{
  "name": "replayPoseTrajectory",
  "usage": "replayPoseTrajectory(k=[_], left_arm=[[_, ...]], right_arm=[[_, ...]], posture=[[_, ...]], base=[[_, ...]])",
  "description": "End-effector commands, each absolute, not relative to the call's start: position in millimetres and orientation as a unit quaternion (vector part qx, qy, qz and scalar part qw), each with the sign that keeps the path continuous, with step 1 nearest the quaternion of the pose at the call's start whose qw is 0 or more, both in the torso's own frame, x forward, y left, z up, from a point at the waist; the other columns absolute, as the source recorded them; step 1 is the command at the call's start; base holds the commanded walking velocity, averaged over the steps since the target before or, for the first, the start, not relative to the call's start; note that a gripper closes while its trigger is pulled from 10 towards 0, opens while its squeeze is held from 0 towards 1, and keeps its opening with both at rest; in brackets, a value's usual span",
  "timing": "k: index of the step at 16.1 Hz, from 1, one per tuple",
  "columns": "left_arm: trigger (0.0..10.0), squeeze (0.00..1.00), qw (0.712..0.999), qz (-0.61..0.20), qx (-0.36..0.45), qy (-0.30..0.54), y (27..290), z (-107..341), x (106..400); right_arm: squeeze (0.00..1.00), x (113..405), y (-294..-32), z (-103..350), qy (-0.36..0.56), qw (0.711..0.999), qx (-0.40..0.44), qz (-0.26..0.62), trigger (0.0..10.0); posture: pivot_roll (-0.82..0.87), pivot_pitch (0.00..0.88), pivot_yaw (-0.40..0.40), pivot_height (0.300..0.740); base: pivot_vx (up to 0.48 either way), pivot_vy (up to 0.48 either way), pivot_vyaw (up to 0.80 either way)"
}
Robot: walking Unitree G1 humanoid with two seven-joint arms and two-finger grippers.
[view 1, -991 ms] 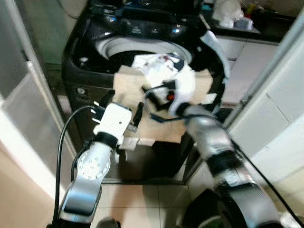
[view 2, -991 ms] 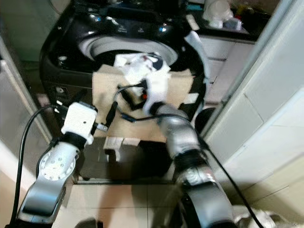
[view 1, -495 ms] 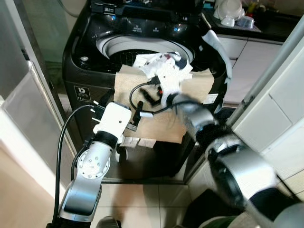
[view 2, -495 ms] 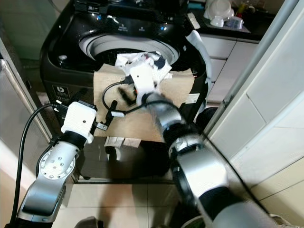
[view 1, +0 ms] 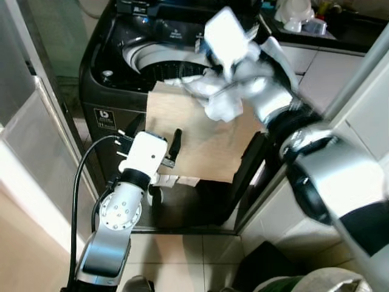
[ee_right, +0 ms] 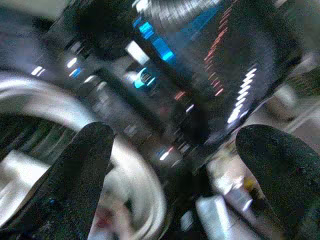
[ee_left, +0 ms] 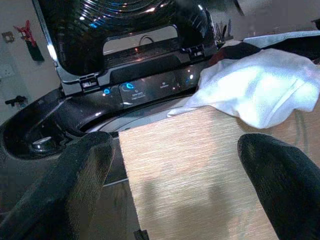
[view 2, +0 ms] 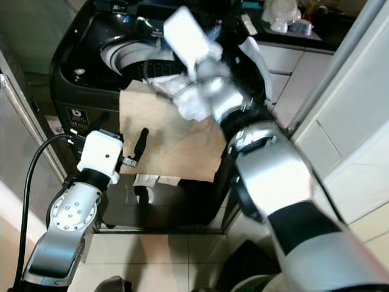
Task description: Clothes washing
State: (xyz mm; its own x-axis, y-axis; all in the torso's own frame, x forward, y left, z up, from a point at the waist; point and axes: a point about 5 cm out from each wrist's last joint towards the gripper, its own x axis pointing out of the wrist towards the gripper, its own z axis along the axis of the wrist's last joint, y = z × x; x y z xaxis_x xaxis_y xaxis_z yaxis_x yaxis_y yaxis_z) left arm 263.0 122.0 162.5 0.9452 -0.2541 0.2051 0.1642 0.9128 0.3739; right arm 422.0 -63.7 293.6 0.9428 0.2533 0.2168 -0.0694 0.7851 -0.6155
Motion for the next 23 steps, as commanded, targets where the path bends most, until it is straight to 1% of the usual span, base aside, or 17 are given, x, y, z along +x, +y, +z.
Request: replayPoseTrajectory(k=[1, 2, 4, 5, 6, 7, 8, 10, 12, 13, 15, 17, 18, 19, 20, 22, 23], left_arm=[[10.0, 0.0, 0.968, -0.111, 0.178, -0.135, 117.2, 165.9, 263.4], [10.0, 0.0, 0.969, -0.11, 0.177, -0.135, 117.3, 165.9, 263.2], [10.0, 0.0, 0.97, -0.109, 0.174, -0.133, 116.1, 164.5, 261.6], [10.0, 0.0, 0.97, -0.109, 0.173, -0.131, 116.1, 163.7, 261.2], [10.0, 0.0, 0.97, -0.109, 0.173, -0.131, 116.1, 163.7, 261.2], [10.0, 0.0, 0.97, -0.11, 0.172, -0.131, 116.9, 163.6, 260.8], [10.0, 0.0, 0.97, -0.11, 0.172, -0.13, 117.7, 163.4, 261.1], [10.0, 0.0, 0.969, -0.12, 0.173, -0.129, 115.6, 162.8, 262.0], [10.0, 0.0, 0.968, -0.122, 0.174, -0.13, 116.1, 163.9, 263.0], [10.0, 0.0, 0.968, -0.123, 0.175, -0.13, 116.8, 164.1, 263.1], [10.0, 0.0, 0.968, -0.124, 0.175, -0.129, 117.1, 164.0, 263.2], [10.0, 0.0, 0.968, -0.127, 0.175, -0.129, 115.9, 163.9, 263.5], [10.0, 0.0, 0.968, -0.126, 0.176, -0.13, 116.0, 164.2, 263.4], [10.0, 0.0, 0.967, -0.125, 0.178, -0.13, 117.0, 164.8, 263.3], [10.0, 0.0, 0.968, -0.121, 0.179, -0.13, 118.9, 165.2, 263.1], [10.0, 0.0, 0.968, -0.119, 0.179, -0.131, 119.7, 165.6, 263.3], [10.0, 0.0, 0.968, -0.118, 0.179, -0.131, 119.2, 165.9, 264.0]], right_arm=[[0.0, 423.0, -71.8, 300.5, -0.158, 0.938, -0.302, 0.069, 10.0], [0.0, 422.6, -73.4, 305.0, -0.171, 0.941, -0.284, 0.063, 10.0], [0.0, 421.1, -75.7, 293.5, -0.171, 0.956, -0.222, 0.084, 10.0], [0.0, 419.4, -76.6, 269.5, -0.139, 0.972, -0.151, 0.119, 10.0], [0.0, 419.4, -76.6, 269.5, -0.139, 0.972, -0.151, 0.119, 10.0], [0.0, 415.0, -75.2, 247.2, -0.122, 0.975, -0.108, 0.15, 10.0], [0.0, 410.5, -75.8, 229.7, -0.114, 0.977, -0.087, 0.158, 10.0], [0.0, 399.5, -77.4, 210.3, -0.13, 0.976, -0.059, 0.164, 10.0], [0.0, 387.5, -77.5, 207.4, -0.165, 0.971, -0.049, 0.165, 10.0], [0.0, 372.6, -79.7, 207.8, -0.196, 0.966, -0.045, 0.162, 10.0], [0.0, 355.9, -80.1, 195.9, -0.191, 0.967, -0.039, 0.162, 10.0], [0.0, 353.6, -74.8, 166.4, -0.119, 0.977, -0.028, 0.174, 10.0], [0.0, 358.4, -72.6, 153.4, -0.067, 0.983, -0.008, 0.173, 10.0], [0.0, 357.6, -70.0, 147.7, -0.036, 0.983, 0.002, 0.178, 10.0], [0.0, 354.8, -63.1, 143.1, -0.006, 0.98, 0.013, 0.199, 10.0], [0.0, 357.7, -53.2, 133.9, 0.027, 0.975, -0.001, 0.222, 10.0], [0.0, 363.4, -49.4, 125.5, 0.059, 0.973, -0.008, 0.224, 10.0]], posture=[[0.13, 0.0, -0.147, 0.74], [0.13, 0.0, -0.146, 0.74], [0.11, 0.0, -0.144, 0.74], [0.11, 0.0, -0.141, 0.74], [0.11, 0.0, -0.141, 0.74], [0.1, 0.0, -0.133, 0.74], [0.09, 0.0, -0.121, 0.74], [0.07, 0.0, -0.115, 0.74], [0.07, 0.0, -0.108, 0.74], [0.06, 0.0, -0.104, 0.74], [0.06, 0.0, -0.103, 0.74], [0.07, 0.0, -0.103, 0.74], [0.08, 0.0, -0.108, 0.74], [0.09, 0.0, -0.109, 0.74], [0.09, 0.0, -0.11, 0.74], [0.1, 0.0, -0.112, 0.74], [0.1, 0.0, -0.111, 0.74]], base=[[0.0, 0.0, 0.0], [0.0, 0.0, 0.0], [0.0, 0.0, 0.0], [0.0, 0.0, 0.0], [0.0, 0.0, 0.0], [0.0, 0.0, 0.0], [0.0, 0.0, 0.0], [0.0, 0.0, 0.0], [0.0, 0.0, 0.0], [0.0, 0.0, 0.0], [0.0, 0.0, 0.0], [0.0, 0.0, 0.0], [0.0, 0.0, 0.0], [0.0, 0.0, 0.0], [0.0, 0.0, 0.0], [0.0, 0.0, 0.0], [0.0, 0.0, 0.0]])
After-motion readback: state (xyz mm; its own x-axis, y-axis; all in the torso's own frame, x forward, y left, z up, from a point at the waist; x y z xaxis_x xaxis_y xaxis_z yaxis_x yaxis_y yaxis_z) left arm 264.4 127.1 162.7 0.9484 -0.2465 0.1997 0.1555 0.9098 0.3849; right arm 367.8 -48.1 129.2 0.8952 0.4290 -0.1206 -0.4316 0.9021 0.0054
